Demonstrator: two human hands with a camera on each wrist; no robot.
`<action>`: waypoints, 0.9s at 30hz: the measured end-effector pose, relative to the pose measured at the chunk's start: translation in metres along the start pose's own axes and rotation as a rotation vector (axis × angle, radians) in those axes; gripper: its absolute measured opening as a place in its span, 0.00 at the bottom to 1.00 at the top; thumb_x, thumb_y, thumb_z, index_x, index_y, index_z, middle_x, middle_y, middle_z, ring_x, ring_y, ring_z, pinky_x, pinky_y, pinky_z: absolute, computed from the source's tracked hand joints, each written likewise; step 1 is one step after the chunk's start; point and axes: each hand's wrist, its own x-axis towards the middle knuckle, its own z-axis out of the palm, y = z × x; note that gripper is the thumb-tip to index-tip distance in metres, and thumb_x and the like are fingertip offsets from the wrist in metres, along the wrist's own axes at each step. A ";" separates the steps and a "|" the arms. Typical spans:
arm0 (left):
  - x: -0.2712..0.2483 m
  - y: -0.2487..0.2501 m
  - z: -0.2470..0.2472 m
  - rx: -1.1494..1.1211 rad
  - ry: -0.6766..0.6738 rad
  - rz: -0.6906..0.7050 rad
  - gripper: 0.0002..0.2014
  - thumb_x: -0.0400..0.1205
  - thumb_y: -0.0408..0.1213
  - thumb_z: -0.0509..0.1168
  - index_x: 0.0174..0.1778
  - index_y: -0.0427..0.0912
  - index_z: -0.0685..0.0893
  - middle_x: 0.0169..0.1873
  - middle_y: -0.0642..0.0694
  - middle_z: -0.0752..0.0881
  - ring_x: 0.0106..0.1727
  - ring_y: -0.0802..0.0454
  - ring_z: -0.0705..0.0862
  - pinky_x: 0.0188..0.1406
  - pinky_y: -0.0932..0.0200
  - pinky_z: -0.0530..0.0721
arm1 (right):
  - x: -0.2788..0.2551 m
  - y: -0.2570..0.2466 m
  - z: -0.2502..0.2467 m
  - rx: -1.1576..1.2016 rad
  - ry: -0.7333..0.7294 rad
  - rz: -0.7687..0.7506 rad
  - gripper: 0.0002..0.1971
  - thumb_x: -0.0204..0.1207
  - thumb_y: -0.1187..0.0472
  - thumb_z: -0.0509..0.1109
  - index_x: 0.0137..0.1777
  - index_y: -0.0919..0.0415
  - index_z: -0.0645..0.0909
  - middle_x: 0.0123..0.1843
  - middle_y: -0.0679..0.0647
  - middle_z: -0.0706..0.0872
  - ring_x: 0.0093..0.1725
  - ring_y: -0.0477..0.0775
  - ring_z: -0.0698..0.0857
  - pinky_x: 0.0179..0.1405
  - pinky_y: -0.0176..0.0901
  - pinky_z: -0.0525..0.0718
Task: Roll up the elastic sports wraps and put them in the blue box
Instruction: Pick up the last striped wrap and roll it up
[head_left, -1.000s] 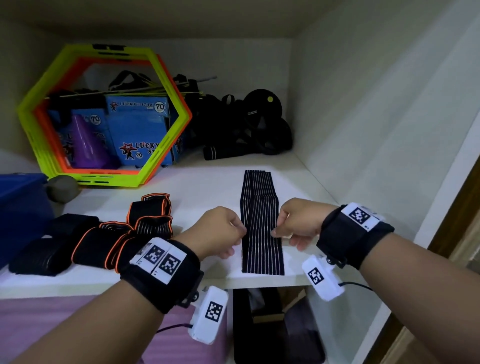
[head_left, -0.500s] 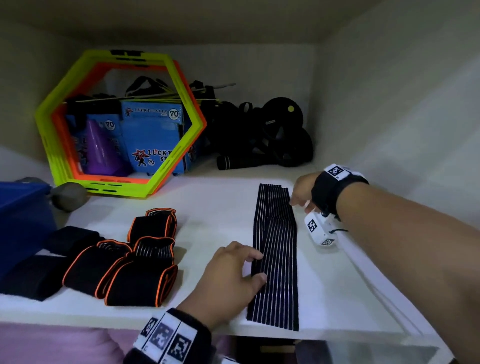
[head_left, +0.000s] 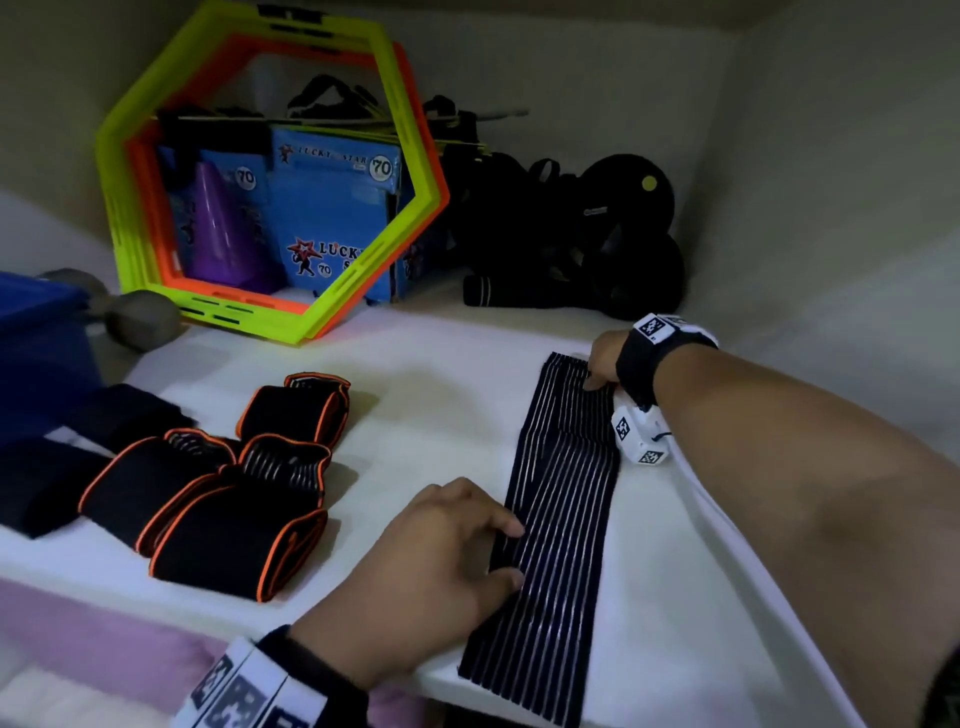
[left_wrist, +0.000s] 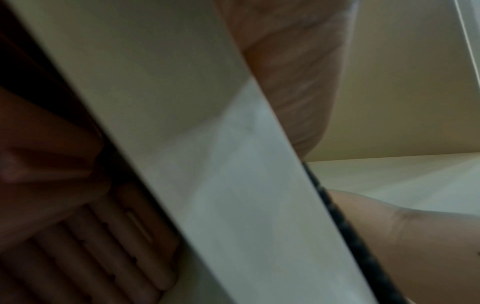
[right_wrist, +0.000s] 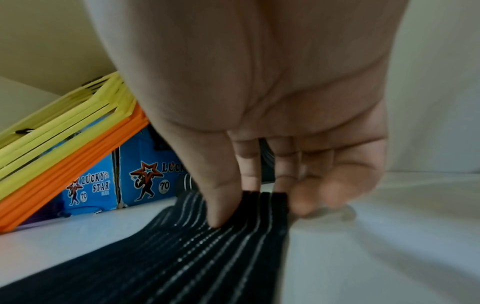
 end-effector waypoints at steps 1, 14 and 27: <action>0.000 0.000 0.000 0.001 -0.001 -0.006 0.14 0.75 0.51 0.76 0.56 0.63 0.86 0.53 0.67 0.80 0.62 0.67 0.76 0.61 0.70 0.75 | -0.015 -0.004 0.000 0.060 0.012 -0.012 0.25 0.56 0.31 0.79 0.32 0.55 0.85 0.36 0.54 0.92 0.38 0.58 0.91 0.50 0.53 0.90; -0.001 0.003 0.000 0.005 0.013 -0.042 0.14 0.73 0.49 0.77 0.54 0.60 0.88 0.51 0.64 0.81 0.58 0.66 0.77 0.57 0.71 0.74 | -0.060 -0.009 -0.031 0.564 0.056 -0.060 0.16 0.70 0.63 0.83 0.49 0.66 0.79 0.29 0.64 0.83 0.24 0.59 0.80 0.39 0.55 0.84; -0.003 0.006 -0.001 0.013 0.029 -0.061 0.16 0.73 0.47 0.77 0.56 0.60 0.87 0.53 0.63 0.81 0.57 0.66 0.79 0.54 0.74 0.73 | -0.049 -0.019 -0.023 0.922 0.066 -0.050 0.09 0.82 0.64 0.72 0.45 0.62 0.74 0.26 0.59 0.81 0.14 0.49 0.79 0.12 0.35 0.77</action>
